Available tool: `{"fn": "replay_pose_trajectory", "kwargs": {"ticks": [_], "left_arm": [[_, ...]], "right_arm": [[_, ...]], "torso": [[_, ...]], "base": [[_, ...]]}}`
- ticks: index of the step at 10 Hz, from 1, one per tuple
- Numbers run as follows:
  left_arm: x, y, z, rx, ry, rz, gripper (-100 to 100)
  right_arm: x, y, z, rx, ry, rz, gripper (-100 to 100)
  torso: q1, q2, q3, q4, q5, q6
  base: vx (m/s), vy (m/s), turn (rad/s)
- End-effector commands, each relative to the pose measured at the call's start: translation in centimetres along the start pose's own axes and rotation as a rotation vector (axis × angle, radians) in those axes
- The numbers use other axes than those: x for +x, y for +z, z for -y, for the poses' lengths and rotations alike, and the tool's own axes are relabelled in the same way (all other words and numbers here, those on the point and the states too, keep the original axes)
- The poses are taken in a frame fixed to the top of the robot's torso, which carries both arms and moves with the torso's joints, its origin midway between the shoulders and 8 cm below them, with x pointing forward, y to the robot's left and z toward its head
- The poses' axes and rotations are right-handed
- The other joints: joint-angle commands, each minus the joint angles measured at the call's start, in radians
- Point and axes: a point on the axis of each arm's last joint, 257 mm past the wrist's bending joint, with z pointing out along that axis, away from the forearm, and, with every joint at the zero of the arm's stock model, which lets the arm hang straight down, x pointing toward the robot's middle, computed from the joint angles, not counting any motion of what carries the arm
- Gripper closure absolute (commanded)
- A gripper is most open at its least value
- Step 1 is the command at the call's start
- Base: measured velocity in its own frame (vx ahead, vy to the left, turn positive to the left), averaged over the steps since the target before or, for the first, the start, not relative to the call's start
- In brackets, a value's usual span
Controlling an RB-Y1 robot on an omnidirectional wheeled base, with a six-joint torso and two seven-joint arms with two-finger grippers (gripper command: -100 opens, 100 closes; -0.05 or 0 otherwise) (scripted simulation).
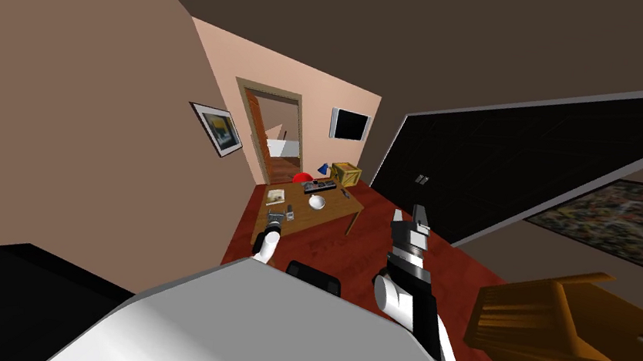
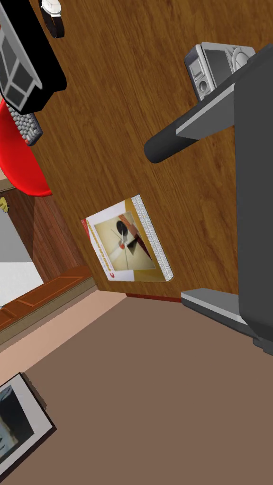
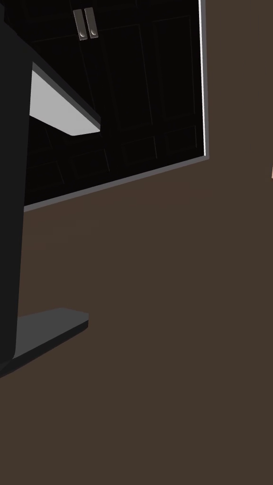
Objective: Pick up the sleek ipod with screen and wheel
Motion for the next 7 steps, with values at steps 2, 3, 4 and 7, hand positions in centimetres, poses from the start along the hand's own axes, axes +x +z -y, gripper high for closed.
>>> {"fn": "replay_pose_trajectory", "kwargs": {"ticks": [2, 3, 4, 7], "left_arm": [[-2.1, -0.3, -1.0, -0.015, -0.029, 0.065, -100], [-2.3, -0.3, -1.0, -0.015, -0.039, 0.072, -100], [-3.6, -0.5, -1.7, -0.024, -0.057, 0.111, -100], [-6.0, -1.1, -3.2, -0.041, -0.1, 0.187, -100]], "right_arm": [[0.0, 0.0, 0.0, 0.0, 0.0, 0.0, 0], [0.0, 0.0, 0.0, 0.0, 0.0, 0.0, 0], [0.0, 0.0, 0.0, 0.0, 0.0, 0.0, 0], [0.0, 0.0, 0.0, 0.0, 0.0, 0.0, 0]], "torso": [[0.001, 0.001, 0.0, 0.0, 0.0, 0.0], [0.001, 0.001, 0.0, 0.0, 0.0, 0.0], [0.001, 0.001, 0.001, 0.0, 0.0, 0.0], [0.001, 0.0, 0.0, 0.0, 0.0, 0.0]], "base": [[0.035, -0.03, 0.014], [0.025, -0.026, 0.007], [0.024, -0.034, 0.004], [0.05, -0.029, 0.001]]}}
